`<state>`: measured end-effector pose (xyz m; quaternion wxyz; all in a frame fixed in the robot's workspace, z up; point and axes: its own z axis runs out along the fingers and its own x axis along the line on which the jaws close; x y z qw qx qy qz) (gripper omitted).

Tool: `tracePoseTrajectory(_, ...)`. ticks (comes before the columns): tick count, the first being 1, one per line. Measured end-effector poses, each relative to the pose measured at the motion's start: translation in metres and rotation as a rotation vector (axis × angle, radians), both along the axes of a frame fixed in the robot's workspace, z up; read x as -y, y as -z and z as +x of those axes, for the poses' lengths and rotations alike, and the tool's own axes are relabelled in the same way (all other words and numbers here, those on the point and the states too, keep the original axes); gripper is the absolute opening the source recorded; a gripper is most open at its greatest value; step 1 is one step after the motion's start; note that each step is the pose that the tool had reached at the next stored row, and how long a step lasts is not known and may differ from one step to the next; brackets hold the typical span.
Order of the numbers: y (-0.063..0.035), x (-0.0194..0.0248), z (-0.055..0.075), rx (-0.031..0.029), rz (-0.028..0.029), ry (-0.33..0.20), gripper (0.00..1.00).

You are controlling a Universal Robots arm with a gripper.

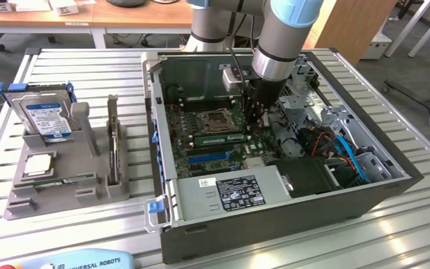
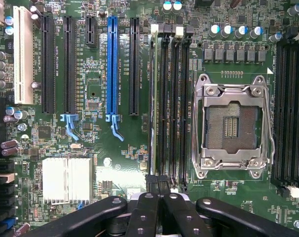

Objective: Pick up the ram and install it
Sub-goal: 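Press down the ram until it locks into place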

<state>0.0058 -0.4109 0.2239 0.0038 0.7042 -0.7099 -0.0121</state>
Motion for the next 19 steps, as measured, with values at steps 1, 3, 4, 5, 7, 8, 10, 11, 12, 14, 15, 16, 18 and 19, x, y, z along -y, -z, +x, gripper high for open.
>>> tracePoseTrajectory(1, 0.0001, 0.0, 0.0, 0.0, 0.0, 0.0, 0.1)
tracePoseTrajectory(3, 0.0003, 0.0, 0.0, 0.0001, 0.0, 0.0, 0.1)
tracePoseTrajectory(4, 0.0003, 0.0, 0.0, 0.0, -0.0001, 0.0, 0.1)
tracePoseTrajectory(5, 0.0003, 0.0, 0.0, 0.0, -0.0001, 0.0, 0.1)
tracePoseTrajectory(7, 0.0003, 0.0, 0.0, 0.0, 0.0, 0.0, 0.1)
tracePoseTrajectory(8, 0.0003, 0.0, 0.0, 0.0, 0.0, 0.0, 0.1)
tracePoseTrajectory(10, 0.0004, 0.0, 0.0, 0.0001, 0.0, 0.0, 0.1)
tracePoseTrajectory(11, 0.0004, 0.0, 0.0, 0.0001, 0.0, 0.0, 0.1)
tracePoseTrajectory(12, 0.0004, 0.0, 0.0, 0.0, 0.0, 0.0, 0.1)
tracePoseTrajectory(14, 0.0004, 0.0, 0.0, 0.0, 0.0, 0.0, 0.1)
tracePoseTrajectory(15, 0.0005, 0.0, 0.0, 0.0, 0.0, 0.0, 0.1)
tracePoseTrajectory(16, 0.0005, 0.0, 0.0, 0.0, -0.0001, 0.0, 0.1)
tracePoseTrajectory(18, 0.0007, 0.0, 0.0, 0.0001, 0.0, 0.0, 0.1)
tracePoseTrajectory(19, 0.0007, 0.0, 0.0, 0.0, 0.0, 0.0, 0.1)
